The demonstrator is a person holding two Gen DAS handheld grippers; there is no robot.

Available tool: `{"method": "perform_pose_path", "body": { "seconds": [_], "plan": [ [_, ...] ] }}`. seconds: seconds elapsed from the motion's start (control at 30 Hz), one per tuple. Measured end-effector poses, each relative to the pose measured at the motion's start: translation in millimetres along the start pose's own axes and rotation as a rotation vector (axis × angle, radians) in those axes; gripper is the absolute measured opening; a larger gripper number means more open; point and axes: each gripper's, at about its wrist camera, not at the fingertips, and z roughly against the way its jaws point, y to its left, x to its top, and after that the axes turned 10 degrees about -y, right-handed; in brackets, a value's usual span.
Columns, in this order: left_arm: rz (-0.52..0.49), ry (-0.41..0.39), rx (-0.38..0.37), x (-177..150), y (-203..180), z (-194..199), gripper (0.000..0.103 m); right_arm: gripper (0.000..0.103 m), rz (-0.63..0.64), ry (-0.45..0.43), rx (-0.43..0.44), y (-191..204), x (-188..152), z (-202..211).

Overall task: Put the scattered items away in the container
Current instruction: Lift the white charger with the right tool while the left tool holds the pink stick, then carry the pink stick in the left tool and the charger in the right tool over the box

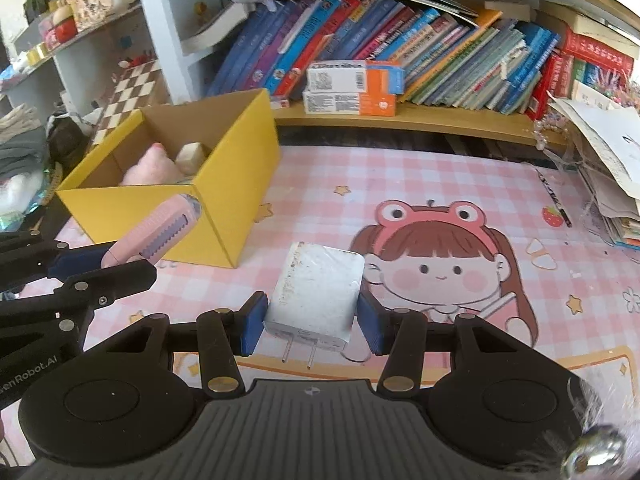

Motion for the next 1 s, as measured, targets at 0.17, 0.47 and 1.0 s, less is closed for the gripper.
{"method": "perform_pose_path", "body": {
  "seconds": [0.17, 0.47, 1.0],
  "plan": [
    [0.024, -0.006, 0.037, 1, 18, 12, 0.018, 0.047, 0.020, -0.013, 0.038, 19, 6, -2],
    [0.063, -0.036, 0.083, 7, 48, 26, 0.018, 0.047, 0.081, -0.040, 0.088, 51, 26, -7],
    [0.033, -0.087, 0.118, 30, 98, 12, 0.018, 0.047, 0.203, -0.095, 0.122, 86, 77, -31]
  ]
}}
